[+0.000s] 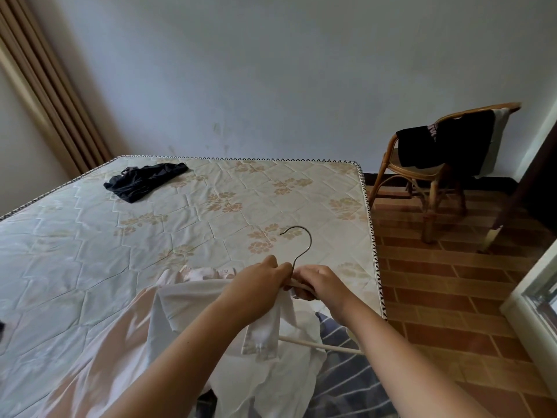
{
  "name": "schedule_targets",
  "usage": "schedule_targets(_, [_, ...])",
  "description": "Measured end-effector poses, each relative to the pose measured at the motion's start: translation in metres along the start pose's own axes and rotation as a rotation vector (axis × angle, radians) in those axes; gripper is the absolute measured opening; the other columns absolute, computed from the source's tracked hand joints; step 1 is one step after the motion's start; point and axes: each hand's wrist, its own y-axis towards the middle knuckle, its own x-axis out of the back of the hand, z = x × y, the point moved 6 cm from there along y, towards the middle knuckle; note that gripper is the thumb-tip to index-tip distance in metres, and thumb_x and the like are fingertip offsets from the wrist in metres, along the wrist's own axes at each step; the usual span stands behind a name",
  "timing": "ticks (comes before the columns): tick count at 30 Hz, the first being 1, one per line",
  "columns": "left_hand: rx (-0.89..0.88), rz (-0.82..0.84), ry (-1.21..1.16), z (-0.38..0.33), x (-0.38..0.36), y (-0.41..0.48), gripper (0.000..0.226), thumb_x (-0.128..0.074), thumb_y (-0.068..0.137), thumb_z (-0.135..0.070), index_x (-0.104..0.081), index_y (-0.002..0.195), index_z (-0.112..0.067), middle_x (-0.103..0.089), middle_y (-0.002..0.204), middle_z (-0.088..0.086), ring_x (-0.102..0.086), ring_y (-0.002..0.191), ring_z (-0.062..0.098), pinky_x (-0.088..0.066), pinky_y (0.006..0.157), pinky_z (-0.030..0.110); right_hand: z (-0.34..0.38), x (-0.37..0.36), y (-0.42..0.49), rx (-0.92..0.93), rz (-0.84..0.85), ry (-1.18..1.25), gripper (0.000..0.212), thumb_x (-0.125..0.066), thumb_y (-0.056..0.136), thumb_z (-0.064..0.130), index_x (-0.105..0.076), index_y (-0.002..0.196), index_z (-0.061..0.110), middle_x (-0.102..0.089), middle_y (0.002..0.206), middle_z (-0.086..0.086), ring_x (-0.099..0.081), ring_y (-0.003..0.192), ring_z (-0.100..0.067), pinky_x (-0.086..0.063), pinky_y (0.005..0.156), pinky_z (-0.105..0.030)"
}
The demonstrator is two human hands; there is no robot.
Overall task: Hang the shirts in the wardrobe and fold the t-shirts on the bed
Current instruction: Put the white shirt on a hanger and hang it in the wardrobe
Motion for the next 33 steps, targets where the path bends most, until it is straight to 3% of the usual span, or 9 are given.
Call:
schedule_targets(4, [-0.020, -0.058, -0.042, 0.008, -0.001, -0.012, 0.020, -0.038, 0.100, -0.020, -0.050, 0.115, -0.017, -0.047, 0.107, 0.003, -0.046, 0.078, 0.017, -0.035, 0.069, 0.023, -0.011, 0.001, 0.004, -0.079, -0.012, 0.005, 0.021, -0.047, 0.090, 0.003, -0.065, 0.083, 0.011, -0.060, 0.072, -0.008, -0.054, 0.063, -0.013, -0.046, 0.059, -0.021])
schedule_targets(8, [-0.065, -0.141, -0.088, 0.018, 0.004, -0.027, 0.019, -0.043, 0.099, -0.020, -0.055, 0.113, -0.015, -0.049, 0.107, 0.003, -0.045, 0.079, 0.015, -0.033, 0.071, 0.021, -0.025, 0.003, 0.003, -0.159, 0.113, -0.059, 0.015, -0.056, 0.088, 0.002, -0.063, 0.095, 0.013, -0.062, 0.080, -0.006, -0.061, 0.070, -0.011, -0.053, 0.063, -0.023])
schedule_targets(13, [-0.212, -0.249, -0.121, 0.017, 0.014, -0.044, 0.011, -0.056, 0.081, -0.018, -0.064, 0.088, -0.013, -0.058, 0.080, 0.004, -0.055, 0.053, 0.013, -0.050, 0.048, 0.021, -0.039, -0.011, -0.003, -0.243, 0.390, -0.344, 0.020, -0.066, 0.083, 0.003, -0.058, 0.098, 0.014, -0.059, 0.082, 0.000, -0.059, 0.074, -0.006, -0.046, 0.061, -0.011])
schedule_targets(16, [-0.260, -0.233, -0.108, 0.013, 0.017, -0.053, 0.013, -0.069, 0.078, -0.014, -0.065, 0.090, -0.015, -0.059, 0.080, 0.003, -0.057, 0.054, 0.011, -0.049, 0.049, 0.017, -0.054, -0.019, -0.006, -0.271, 0.477, -0.578, 0.032, -0.073, 0.078, 0.018, -0.054, 0.104, 0.017, -0.058, 0.093, 0.002, -0.060, 0.091, -0.013, -0.048, 0.078, -0.021])
schedule_targets(18, [-0.257, -0.232, -0.085, 0.012, 0.019, -0.055, 0.020, -0.077, 0.074, -0.011, -0.065, 0.090, -0.015, -0.059, 0.080, 0.003, -0.057, 0.054, 0.010, -0.046, 0.049, 0.015, -0.059, -0.026, -0.005, -0.265, 0.449, -0.660, 0.039, -0.075, 0.078, 0.027, -0.052, 0.108, 0.017, -0.054, 0.096, 0.002, -0.056, 0.094, -0.016, -0.048, 0.086, -0.028])
schedule_targets(26, [-0.230, -0.219, -0.058, 0.011, 0.017, -0.058, 0.022, -0.077, 0.073, -0.008, -0.063, 0.087, -0.018, -0.054, 0.076, 0.000, -0.053, 0.052, 0.011, -0.040, 0.044, 0.016, -0.060, -0.045, -0.003, -0.151, 0.254, -0.883, 0.053, -0.070, 0.077, 0.046, -0.044, 0.113, 0.017, -0.046, 0.097, 0.003, -0.049, 0.090, -0.016, -0.045, 0.082, -0.032])
schedule_targets(29, [-0.230, -0.228, 0.012, 0.010, 0.017, -0.060, 0.016, -0.073, 0.074, -0.013, -0.062, 0.083, -0.020, -0.053, 0.074, -0.001, -0.050, 0.050, 0.009, -0.027, 0.044, 0.014, -0.062, -0.050, 0.000, -0.095, 0.114, -0.920, 0.034, -0.060, 0.081, 0.037, -0.044, 0.104, 0.019, -0.044, 0.095, 0.002, -0.048, 0.090, -0.019, -0.045, 0.080, -0.033])
schedule_targets(31, [-0.239, -0.232, 0.005, 0.011, 0.016, -0.060, 0.019, -0.076, 0.073, -0.012, -0.060, 0.082, -0.019, -0.053, 0.073, -0.001, -0.045, 0.050, 0.008, -0.026, 0.046, 0.015, -0.061, -0.044, 0.004, -0.068, 0.004, -0.906, 0.016, -0.053, 0.087, 0.026, -0.040, 0.096, 0.019, -0.043, 0.097, 0.000, -0.045, 0.088, -0.017, -0.039, 0.075, -0.029])
schedule_targets(33, [-0.233, -0.226, -0.028, 0.012, 0.014, -0.060, 0.020, -0.075, 0.075, -0.011, -0.058, 0.082, -0.019, -0.052, 0.074, 0.000, -0.040, 0.053, 0.007, -0.028, 0.047, 0.017, -0.063, -0.033, 0.009, -0.052, -0.088, -0.885, 0.015, -0.052, 0.090, 0.023, -0.043, 0.100, 0.017, -0.045, 0.104, -0.003, -0.046, 0.092, -0.018, -0.037, 0.075, -0.027])
